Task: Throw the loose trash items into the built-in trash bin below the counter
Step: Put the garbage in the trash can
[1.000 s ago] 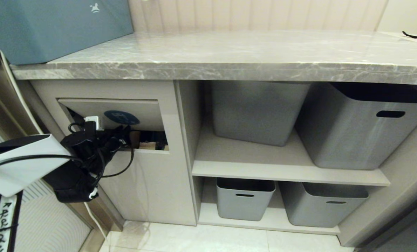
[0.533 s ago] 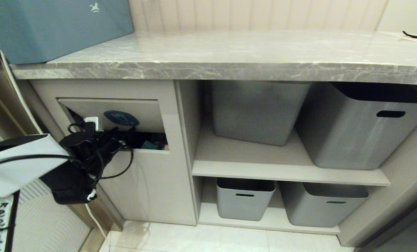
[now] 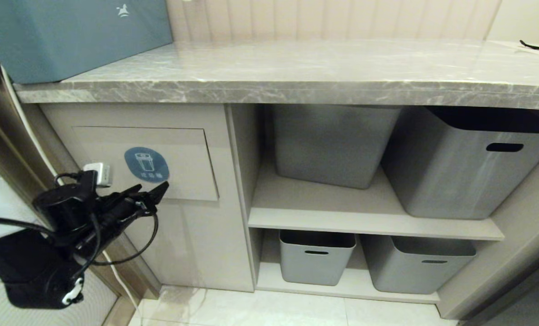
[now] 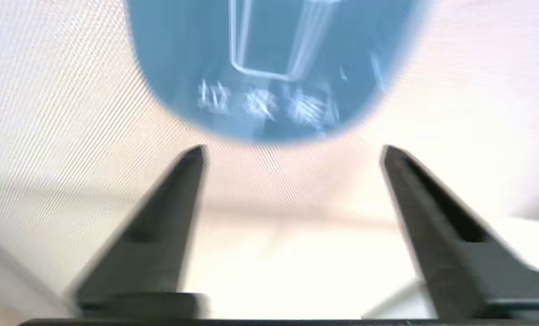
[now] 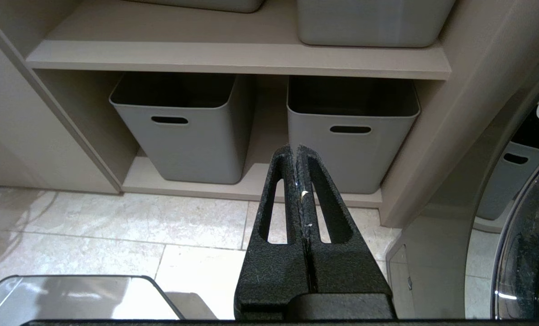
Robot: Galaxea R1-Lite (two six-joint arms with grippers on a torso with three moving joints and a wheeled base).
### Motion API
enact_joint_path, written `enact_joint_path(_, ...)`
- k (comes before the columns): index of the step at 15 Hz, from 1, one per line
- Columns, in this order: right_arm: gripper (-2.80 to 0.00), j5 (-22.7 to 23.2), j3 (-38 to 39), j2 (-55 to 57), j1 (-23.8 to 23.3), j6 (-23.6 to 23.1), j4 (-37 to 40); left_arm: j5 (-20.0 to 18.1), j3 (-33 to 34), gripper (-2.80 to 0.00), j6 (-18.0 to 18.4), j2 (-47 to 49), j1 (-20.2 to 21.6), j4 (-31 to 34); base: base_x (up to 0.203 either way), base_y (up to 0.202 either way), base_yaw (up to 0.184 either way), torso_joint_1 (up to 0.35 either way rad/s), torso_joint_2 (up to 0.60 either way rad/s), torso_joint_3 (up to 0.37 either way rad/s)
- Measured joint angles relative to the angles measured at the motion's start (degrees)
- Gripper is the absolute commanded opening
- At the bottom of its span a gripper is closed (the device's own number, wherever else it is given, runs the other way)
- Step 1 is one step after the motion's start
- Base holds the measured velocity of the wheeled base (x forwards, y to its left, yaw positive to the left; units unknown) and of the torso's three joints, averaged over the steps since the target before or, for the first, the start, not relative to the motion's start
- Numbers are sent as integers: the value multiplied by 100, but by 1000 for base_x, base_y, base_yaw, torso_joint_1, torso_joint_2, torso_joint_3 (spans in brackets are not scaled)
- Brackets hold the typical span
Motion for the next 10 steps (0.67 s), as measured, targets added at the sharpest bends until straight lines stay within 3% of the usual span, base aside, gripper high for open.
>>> enact_joint_path(3,-280,2,0,0,1,0,0,2,774,-280,0,-968,-38,64,0,0,0,0,0,0)
enact_joint_path(6,-280,0,0,0,0,-2,0,-11,1468,-280,-6,-2283,14,669,0,0,0,0,0,0)
enact_joint_path(10,-280,0,0,0,0,0,0,-9,1987,-280,58,-4703,229,2805,0,0,0,0,0,0)
